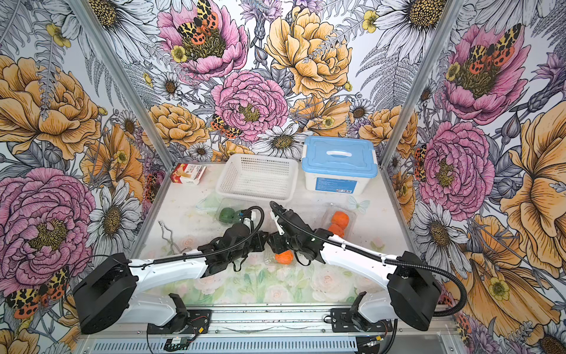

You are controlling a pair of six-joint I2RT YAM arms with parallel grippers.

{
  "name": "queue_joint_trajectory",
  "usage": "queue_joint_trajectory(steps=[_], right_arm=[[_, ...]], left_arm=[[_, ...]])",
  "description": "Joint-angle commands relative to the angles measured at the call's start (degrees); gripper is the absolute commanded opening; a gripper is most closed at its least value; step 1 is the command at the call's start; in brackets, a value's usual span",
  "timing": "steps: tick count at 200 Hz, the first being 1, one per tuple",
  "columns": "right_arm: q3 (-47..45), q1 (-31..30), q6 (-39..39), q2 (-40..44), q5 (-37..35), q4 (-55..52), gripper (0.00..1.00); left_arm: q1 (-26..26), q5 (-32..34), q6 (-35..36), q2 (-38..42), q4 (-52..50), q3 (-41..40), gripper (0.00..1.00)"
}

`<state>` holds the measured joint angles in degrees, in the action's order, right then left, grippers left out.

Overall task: Take oranges out of containers
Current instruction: Open the packing box at the center of the board.

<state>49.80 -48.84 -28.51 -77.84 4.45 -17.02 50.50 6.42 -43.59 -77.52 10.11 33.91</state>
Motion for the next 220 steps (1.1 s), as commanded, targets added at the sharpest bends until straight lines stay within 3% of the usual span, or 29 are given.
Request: queue_joint_trajectory(steps=[1,64,94,144,163,182,220], right_arm=[[1.60,-0.31,-0.45,0.04,0.74,1.01,0.53],[2.90,-1.13,0.43,-4.41,-1.05,0.85,0.52],[3.20,-1.59,1.45,-4.73,-2.63,0.78,0.43],[3.77,-1.70,2.36,-6.70,-2.09,-0.17,0.37],[4.06,-1.81,2.39,-6.98,-1.86,-0.32,0.26],[4.08,-1.78,2.50,-6.54,-2.58,-0.46,0.00],[3.56,-1.73,3.00,-4.13,-4.67,-0.62,0.00]], left_arm=[[0.34,-1.04,-0.60,1.92,3.34,0.96,0.00],[1.22,-1.49,-0.96,3.75,3.20,1.63,0.00],[1.35,-1.61,-1.23,4.34,3.20,1.51,0.00],[1.62,-1.61,-1.14,5.53,3.22,1.93,0.00],[1.66,-1.82,-1.22,5.56,3.23,1.94,0.00],[1.80,-1.68,-1.32,5.67,3.23,1.77,0.00],[1.62,-0.80,-0.92,5.40,1.58,1.68,0.00]])
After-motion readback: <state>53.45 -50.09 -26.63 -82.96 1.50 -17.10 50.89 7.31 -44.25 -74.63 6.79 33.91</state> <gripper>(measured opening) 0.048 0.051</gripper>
